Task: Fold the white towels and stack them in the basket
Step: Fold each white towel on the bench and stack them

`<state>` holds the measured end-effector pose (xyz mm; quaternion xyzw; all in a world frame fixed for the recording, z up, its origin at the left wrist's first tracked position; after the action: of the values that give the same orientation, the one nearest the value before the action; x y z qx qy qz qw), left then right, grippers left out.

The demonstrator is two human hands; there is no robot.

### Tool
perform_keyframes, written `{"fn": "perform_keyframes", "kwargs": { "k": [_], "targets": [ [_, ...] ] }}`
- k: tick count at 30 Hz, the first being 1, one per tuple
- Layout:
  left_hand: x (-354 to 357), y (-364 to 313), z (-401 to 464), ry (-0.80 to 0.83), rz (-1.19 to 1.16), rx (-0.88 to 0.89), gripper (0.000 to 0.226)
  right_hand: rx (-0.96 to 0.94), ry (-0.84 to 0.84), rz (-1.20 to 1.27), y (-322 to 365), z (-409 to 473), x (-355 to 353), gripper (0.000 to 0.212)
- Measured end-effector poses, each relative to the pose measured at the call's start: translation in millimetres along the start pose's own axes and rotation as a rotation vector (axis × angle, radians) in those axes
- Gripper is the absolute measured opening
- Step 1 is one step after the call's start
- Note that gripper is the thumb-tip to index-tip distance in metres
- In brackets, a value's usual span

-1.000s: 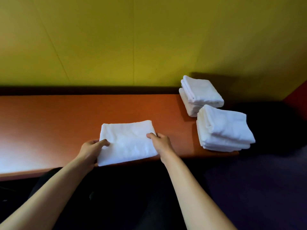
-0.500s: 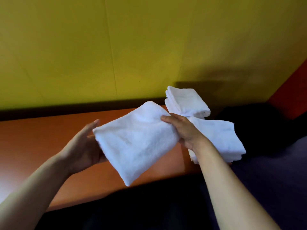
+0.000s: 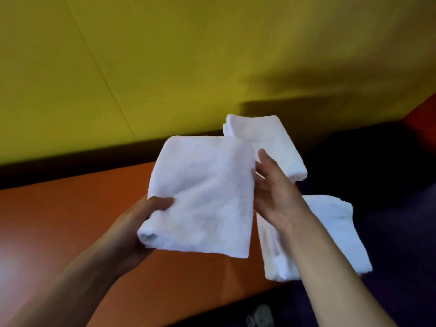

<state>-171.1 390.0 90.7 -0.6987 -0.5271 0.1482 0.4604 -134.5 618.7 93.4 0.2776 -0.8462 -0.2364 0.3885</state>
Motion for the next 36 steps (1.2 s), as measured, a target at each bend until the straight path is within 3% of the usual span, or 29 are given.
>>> {"fn": "perform_keyframes", "kwargs": {
  "k": [1,4,10,17,20,23,27,33,36],
  "targets": [
    [4.4,-6.3,2.8,-0.033,0.0,0.013,0.068,0.026,0.02,-0.018,-2.1,-3.2,-1.2,0.04],
    [26.5,-18.9,12.3,-0.034,-0.021,0.019,0.052,0.036,0.085,-0.222,5.9,-11.8,-1.4,0.042],
    [85.9,-38.8,40.4,-0.01,0.121,0.013,0.038,-0.12,-0.242,-0.455,82.5,6.4,-50.0,0.054],
    [141.7,-69.8,115.0,-0.252,0.492,0.192,0.055,-0.322,-0.316,-0.599,173.1,57.0,-84.7,0.039],
    [161.3,-84.6,141.8,-0.302,0.632,0.244,0.06,-0.387,-0.295,-0.602,197.3,80.1,-94.2,0.056],
    [162.8,-77.5,164.6,-0.354,0.713,0.191,0.077,-0.383,-0.297,-0.826,196.2,106.6,-109.5,0.083],
    [156.0,-46.5,177.8,-0.4,0.829,0.11,0.066,-0.226,-0.244,-1.162,156.6,129.9,-133.2,0.085],
    [152.3,-35.0,178.9,-0.454,0.807,0.109,0.062,-0.253,-0.198,-1.124,156.3,132.8,-141.3,0.082],
    [162.8,-43.5,163.1,-0.498,0.969,0.219,0.063,-0.278,-0.223,-1.049,161.8,116.4,-146.4,0.076]
  ]
}}
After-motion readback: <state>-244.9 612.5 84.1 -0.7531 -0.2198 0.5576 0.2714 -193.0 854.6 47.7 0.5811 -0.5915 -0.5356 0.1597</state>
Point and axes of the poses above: each hand's wrist, its own z-axis towards the middle knuckle, its own x-axis out of the palm, y = z × x, the point moved 8 cm from there along z, towards the middle knuckle, and after that the axes turned 3 degrees about x, right-handed, at the moved point
